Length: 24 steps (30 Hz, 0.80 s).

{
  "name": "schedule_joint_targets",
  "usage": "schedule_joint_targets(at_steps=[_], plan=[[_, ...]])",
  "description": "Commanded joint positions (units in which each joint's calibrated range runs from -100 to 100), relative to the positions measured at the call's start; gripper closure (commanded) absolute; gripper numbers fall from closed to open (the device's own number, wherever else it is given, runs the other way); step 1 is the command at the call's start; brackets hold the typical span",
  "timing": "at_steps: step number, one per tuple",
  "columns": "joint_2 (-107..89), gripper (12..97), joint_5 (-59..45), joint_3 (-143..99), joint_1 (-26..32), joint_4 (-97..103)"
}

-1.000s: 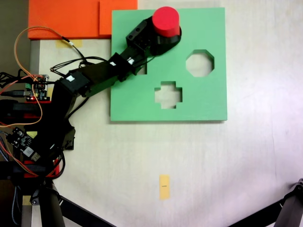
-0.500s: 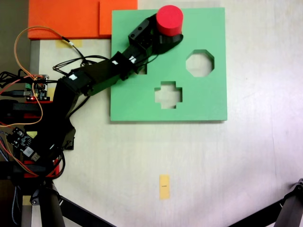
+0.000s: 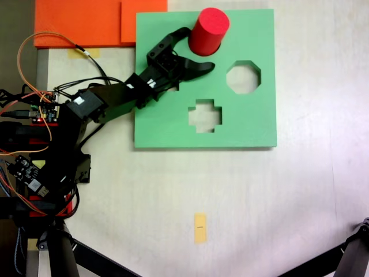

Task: Put the cylinder block into the corresponding hole

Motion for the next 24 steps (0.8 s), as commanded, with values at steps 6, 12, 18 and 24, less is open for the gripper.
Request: schedule_joint_targets(at_steps=[6, 12, 18, 24], plan=[[-2.6, 38.4, -0.1, -1.8, -0.8, 3.6], [3.1, 38.3, 0.6, 12.3, -0.9, -1.1], [12.7, 38.3, 1.5, 29.7, -0.5, -9.6], [24.2, 38.4, 1.9, 39.8, -0.3, -12.5]])
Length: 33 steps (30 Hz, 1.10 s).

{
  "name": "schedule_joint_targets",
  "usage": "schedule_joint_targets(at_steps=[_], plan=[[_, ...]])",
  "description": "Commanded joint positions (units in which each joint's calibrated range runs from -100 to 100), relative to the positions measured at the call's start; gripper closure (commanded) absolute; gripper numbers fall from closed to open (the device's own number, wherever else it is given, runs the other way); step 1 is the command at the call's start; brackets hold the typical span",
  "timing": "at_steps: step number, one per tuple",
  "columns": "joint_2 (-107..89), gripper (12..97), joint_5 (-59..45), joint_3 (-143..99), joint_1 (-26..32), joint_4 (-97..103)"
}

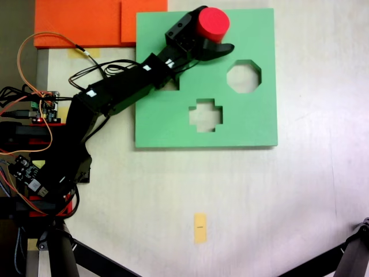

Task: Put the cylinder block into the corresponding hole

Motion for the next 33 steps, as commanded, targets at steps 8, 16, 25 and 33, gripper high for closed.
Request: schedule_joint_targets(at_steps=[8, 16, 25, 33], plan=[[7.1, 70.2, 0.8, 7.6, 0.5, 0.9], [2.8, 72.8, 0.8, 0.3, 0.8, 4.1], [-8.8, 38.0, 0.8, -12.3, 0.8, 9.7], [-33.1, 38.1, 0.7, -31.3, 0.2, 14.0]])
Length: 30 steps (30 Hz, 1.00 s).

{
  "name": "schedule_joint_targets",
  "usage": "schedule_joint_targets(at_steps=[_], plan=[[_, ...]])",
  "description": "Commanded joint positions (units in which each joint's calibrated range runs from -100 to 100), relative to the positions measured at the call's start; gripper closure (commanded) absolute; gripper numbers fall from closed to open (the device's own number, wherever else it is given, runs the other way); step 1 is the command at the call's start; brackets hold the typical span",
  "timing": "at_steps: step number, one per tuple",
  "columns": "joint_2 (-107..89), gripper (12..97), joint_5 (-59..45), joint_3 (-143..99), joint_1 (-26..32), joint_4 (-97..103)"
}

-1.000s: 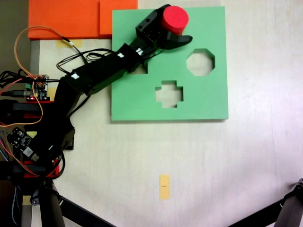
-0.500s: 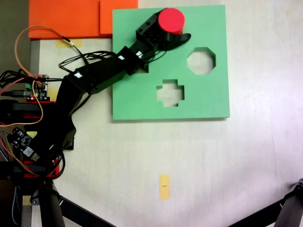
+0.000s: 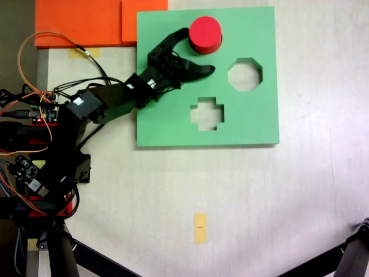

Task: Put the cylinder block into the corresponding hole

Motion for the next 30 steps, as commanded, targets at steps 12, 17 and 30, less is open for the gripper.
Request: schedule_joint_targets(at_steps=[12, 17, 30], plan=[[-83.0, 63.2, -15.9, -7.8, -12.1, -48.3], [-88.9, 61.5, -24.0, -5.8, -19.6, -53.7], [-85.3, 59.1, -47.0, -27.4, -27.6, -49.4]])
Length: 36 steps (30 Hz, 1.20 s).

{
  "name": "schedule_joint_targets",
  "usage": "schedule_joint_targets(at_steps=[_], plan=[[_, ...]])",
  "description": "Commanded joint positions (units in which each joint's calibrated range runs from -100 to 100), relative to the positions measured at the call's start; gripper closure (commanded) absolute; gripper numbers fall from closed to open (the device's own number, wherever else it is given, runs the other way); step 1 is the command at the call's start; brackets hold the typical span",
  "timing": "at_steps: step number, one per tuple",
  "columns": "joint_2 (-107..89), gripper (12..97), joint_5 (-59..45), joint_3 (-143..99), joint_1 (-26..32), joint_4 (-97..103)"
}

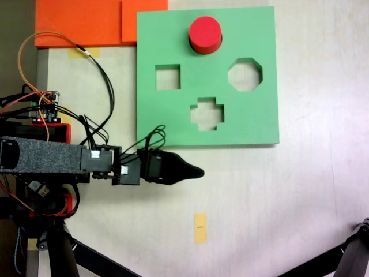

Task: Put the cylinder block into the corresponding hole

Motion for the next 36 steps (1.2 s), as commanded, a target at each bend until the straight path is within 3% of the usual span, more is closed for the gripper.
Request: schedule_joint_targets(at_steps=[1, 10, 25, 36], plan=[[-1.7, 59.2, -4.3, -5.7, 0.1, 9.4], [-16.5, 59.9, -5.7, -34.2, 2.4, 9.9], [-18.5, 63.4, -4.4, -34.2, 2.2, -3.2], [-18.5, 58.5, -4.4, -34.2, 2.2, -3.0]])
